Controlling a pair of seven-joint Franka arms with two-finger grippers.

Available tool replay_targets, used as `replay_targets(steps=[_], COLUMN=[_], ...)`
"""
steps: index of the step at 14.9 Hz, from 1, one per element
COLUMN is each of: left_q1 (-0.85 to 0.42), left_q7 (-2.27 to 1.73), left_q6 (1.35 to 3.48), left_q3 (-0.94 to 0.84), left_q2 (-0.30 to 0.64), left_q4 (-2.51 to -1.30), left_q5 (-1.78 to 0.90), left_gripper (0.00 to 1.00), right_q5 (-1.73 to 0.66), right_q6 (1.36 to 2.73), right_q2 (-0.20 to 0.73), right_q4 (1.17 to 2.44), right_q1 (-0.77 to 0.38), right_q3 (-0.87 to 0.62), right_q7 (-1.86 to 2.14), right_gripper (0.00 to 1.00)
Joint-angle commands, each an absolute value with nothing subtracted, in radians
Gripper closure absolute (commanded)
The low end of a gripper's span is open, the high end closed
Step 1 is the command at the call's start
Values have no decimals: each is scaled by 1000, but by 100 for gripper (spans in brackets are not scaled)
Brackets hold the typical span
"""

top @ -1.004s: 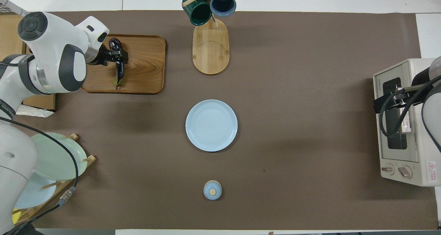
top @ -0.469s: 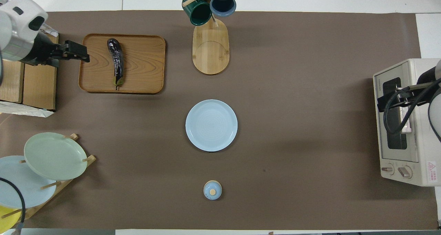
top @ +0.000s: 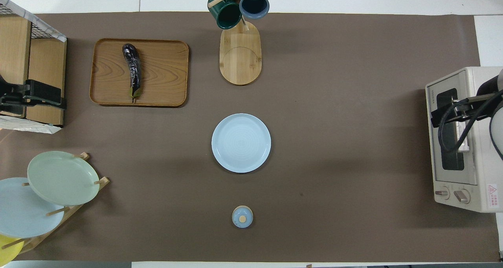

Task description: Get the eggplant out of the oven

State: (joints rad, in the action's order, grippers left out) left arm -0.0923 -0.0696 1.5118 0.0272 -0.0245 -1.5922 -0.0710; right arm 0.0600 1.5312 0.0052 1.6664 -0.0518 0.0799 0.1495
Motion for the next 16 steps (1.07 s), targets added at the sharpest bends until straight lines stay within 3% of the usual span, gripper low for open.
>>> replay_targets(steps=[1, 3, 8, 16], left_q1=[-107, -109, -104, -100], left_q7=[-86, -84, -86, -84], left_q6=[1522, 1540, 1488, 1502], left_q3=[29, 29, 26, 9], left_q2=[-95, -103, -58, -71], left_q4=[-1727, -1750, -1660, -1675], left_q5=[-51, -51, -46, -3], left_gripper=[0, 0, 0, 0], right_q5=[41, 40, 37, 22], right_q6=[1528, 1528, 1522, 1503], right_q2=[5, 6, 21, 9], right_q4=[1655, 1654, 1597, 1597], right_q1=[11, 17, 18, 15], right_q3=[25, 21, 26, 23], right_q7=[144, 144, 141, 129], right_gripper=[0, 0, 0, 0])
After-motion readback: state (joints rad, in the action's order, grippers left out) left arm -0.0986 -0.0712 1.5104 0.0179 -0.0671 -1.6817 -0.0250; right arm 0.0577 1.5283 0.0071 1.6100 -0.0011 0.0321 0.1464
